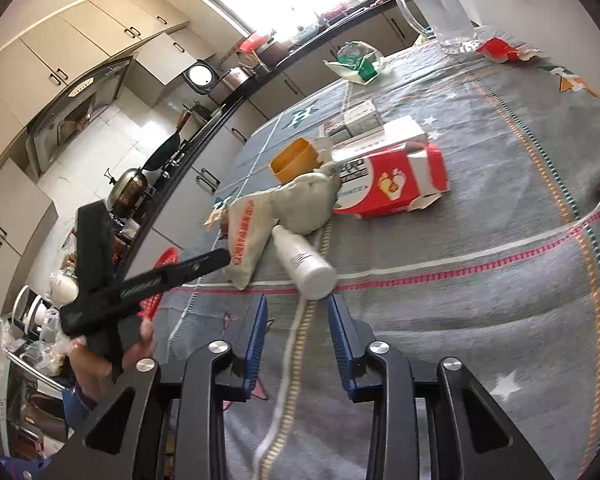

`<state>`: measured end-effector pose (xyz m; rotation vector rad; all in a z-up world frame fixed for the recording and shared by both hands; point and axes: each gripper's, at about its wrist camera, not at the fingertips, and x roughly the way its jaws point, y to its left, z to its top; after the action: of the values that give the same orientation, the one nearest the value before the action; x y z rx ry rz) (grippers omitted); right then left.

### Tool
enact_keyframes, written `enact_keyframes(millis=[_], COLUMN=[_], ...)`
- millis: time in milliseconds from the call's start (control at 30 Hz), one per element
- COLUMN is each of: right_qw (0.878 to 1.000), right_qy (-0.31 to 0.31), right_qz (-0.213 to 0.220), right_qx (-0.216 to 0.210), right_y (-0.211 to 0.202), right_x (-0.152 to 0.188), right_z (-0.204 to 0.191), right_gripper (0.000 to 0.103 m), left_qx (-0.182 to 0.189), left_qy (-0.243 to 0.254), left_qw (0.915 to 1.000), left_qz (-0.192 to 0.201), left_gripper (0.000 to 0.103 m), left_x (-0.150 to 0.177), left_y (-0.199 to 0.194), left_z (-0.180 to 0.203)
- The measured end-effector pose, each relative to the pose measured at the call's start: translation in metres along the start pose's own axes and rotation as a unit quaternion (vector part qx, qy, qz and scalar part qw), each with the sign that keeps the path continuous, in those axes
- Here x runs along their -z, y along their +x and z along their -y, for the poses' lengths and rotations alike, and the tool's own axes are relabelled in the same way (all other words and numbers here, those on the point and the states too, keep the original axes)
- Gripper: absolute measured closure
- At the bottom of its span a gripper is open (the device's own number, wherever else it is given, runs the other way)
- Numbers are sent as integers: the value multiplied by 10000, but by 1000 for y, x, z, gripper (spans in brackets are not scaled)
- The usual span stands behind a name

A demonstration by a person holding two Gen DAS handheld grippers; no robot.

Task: Collect trash
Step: 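Return to the table and grasp the white printed bag with the left gripper, then grasp the white spray bottle with the right gripper while the left holds the bag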

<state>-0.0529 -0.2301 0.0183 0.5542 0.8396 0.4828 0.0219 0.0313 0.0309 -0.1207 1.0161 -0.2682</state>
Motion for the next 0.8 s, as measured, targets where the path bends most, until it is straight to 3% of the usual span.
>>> enact_keyframes(millis=[267,400,533,800], right_qw=[9999,9998,9995,9947], right_qy=[-50,-59,-168,-748], right_qz=[38,15,-86,-433], right_qx=[119,165,269,552], right_y=[-2,0,7,43], right_x=[-5,-5,-9,-26], right_z=[6,7,3,-17], right_gripper=[67,66,66,63], left_qx=[-331,-551,-523,-147], left_qy=[147,410,446,465], left_qw=[9993,9976,9976,9983], left_qz=[-93,49,104,327], left_gripper=[44,54,60,60], left_x=[-22,-18,-6,31], left_y=[32,34,27,-14], left_z=[11,18,17,10])
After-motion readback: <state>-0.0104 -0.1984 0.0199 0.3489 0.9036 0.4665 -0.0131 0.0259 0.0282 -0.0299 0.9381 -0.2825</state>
